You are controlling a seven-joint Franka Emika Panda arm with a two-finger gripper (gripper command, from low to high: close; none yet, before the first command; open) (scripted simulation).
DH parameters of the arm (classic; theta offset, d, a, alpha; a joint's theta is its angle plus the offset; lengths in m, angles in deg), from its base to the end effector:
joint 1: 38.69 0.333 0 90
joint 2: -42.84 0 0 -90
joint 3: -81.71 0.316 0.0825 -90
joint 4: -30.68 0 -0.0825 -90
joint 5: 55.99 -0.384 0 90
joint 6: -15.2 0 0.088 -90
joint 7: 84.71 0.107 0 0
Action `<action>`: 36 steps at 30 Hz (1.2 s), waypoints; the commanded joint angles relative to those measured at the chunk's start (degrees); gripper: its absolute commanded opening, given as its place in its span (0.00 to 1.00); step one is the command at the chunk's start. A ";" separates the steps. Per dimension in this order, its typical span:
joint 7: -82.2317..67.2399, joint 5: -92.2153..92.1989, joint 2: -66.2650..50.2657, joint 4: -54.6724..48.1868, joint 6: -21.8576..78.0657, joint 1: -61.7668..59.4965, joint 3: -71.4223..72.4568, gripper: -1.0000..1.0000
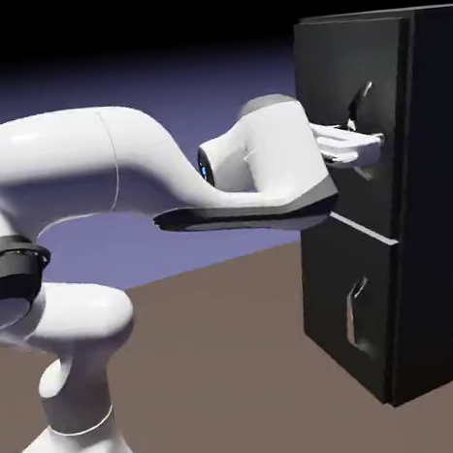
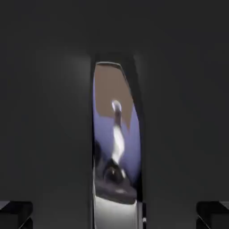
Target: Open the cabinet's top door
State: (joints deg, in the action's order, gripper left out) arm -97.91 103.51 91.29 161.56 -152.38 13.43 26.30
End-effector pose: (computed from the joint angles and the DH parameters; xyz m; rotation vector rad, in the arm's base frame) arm 0.4210 -0.0841 0.5523 0.5801 1.4999 0.6512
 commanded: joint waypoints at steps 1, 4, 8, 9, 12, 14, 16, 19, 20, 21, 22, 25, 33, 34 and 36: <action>-0.23 -1.37 -0.26 1.39 1.09 -2.08 1.66 0.00; -1.38 -6.06 -0.60 5.53 4.47 -8.30 6.96 0.00; -4.01 -13.85 0.04 11.28 9.51 -16.56 14.91 0.00; -4.88 -16.08 0.44 12.73 10.92 -18.47 16.99 0.00; -7.60 -23.07 1.99 16.90 15.36 -23.56 23.21 0.00; -9.48 -28.01 3.29 19.50 18.63 -26.31 27.36 0.00; -11.29 -32.99 4.65 21.83 22.11 -28.44 31.42 0.00; -13.68 -40.46 6.57 24.73 27.71 -30.58 37.40 0.00; -14.37 -42.95 7.12 25.53 29.70 -31.03 39.39 0.00; -15.00 -45.44 7.61 26.23 31.75 -31.38 41.40 0.00; -15.57 -47.94 8.02 26.83 33.86 -31.62 43.42 0.00; -16.84 -55.39 8.64 28.01 40.57 -31.86 49.61 0.00; -17.15 -73.78 4.57 25.75 59.96 -31.48 66.13 0.00; -16.93 -75.83 3.47 24.91 62.46 -31.59 68.11 0.00; -16.36 -79.68 0.95 22.89 67.44 -32.01 71.98 0.00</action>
State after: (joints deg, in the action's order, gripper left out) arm -114.27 23.80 92.25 184.44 -84.89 -18.58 98.27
